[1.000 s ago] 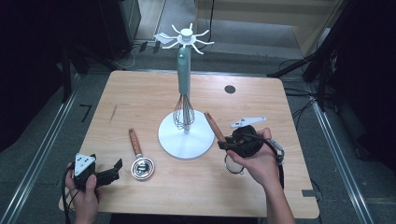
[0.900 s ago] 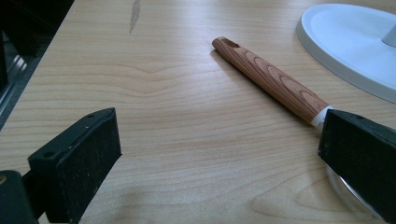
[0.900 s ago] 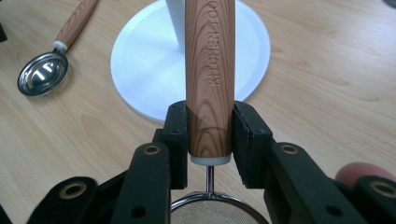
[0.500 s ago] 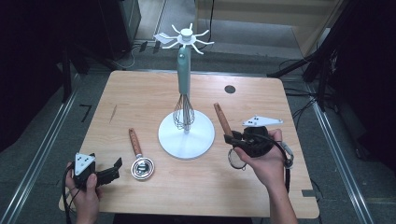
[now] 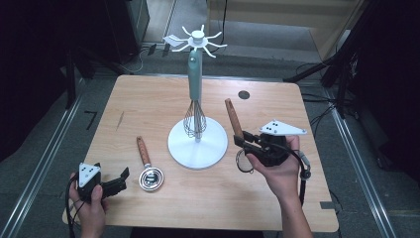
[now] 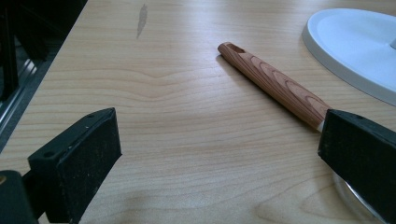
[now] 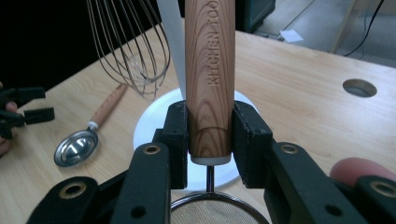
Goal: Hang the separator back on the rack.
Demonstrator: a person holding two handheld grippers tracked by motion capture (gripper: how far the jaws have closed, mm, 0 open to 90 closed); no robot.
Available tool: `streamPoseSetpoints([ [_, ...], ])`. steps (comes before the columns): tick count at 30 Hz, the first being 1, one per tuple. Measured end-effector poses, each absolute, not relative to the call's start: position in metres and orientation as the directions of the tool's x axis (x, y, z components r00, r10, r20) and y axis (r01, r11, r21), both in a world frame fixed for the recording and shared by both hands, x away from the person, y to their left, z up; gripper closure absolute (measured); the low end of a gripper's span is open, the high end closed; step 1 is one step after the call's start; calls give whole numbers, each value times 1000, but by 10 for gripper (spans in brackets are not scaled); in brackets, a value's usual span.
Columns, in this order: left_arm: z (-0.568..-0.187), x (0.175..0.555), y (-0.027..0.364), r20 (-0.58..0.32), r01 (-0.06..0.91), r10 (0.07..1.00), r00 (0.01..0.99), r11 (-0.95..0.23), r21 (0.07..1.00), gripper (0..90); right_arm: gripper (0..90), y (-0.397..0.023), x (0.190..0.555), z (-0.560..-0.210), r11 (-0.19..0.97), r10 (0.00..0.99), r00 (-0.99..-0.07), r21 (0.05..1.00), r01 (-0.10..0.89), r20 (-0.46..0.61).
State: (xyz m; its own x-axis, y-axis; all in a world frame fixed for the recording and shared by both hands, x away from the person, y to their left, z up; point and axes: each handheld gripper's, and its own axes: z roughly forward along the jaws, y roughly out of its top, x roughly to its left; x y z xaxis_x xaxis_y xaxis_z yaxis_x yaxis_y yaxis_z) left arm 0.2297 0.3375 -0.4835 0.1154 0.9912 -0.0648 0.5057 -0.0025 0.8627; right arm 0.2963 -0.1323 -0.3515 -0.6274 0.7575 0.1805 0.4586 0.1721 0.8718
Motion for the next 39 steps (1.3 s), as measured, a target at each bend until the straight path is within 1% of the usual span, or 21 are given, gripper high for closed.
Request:
streamPoseSetpoints([
  [4,-484,230,337,-55,507,992,116,-11,862,0,706,-135,294,-350,141,768,-613,887,440,183],
  [8,-484,230,337,-62,503,992,113,-3,864,0,706,-135,292,-349,113,759,-621,901,419,193],
  [10,-484,230,337,-64,502,992,110,0,865,0,706,-133,292,-348,113,746,-639,909,400,188],
  [14,-484,229,337,-62,499,992,112,-2,867,0,706,-131,291,-343,92,748,-641,928,361,175],
  [20,-483,230,336,-51,504,992,112,-13,863,0,706,-129,288,-339,85,752,-637,934,348,169],
  [21,-484,230,336,-49,503,993,111,-14,864,0,706,-128,287,-338,88,757,-635,939,331,153],
  [25,-483,230,335,-43,506,993,114,-21,862,0,706,-125,283,-335,81,758,-637,948,306,141],
  [31,-483,230,335,-46,502,992,114,-17,865,0,705,-121,281,-332,65,765,-628,955,289,138],
  [34,-483,230,335,-45,503,992,116,-19,864,0,706,-117,280,-331,75,774,-621,956,282,122],
  [39,-484,230,335,-45,502,992,115,-19,864,0,706,-115,282,-328,47,754,-640,960,277,148],
])
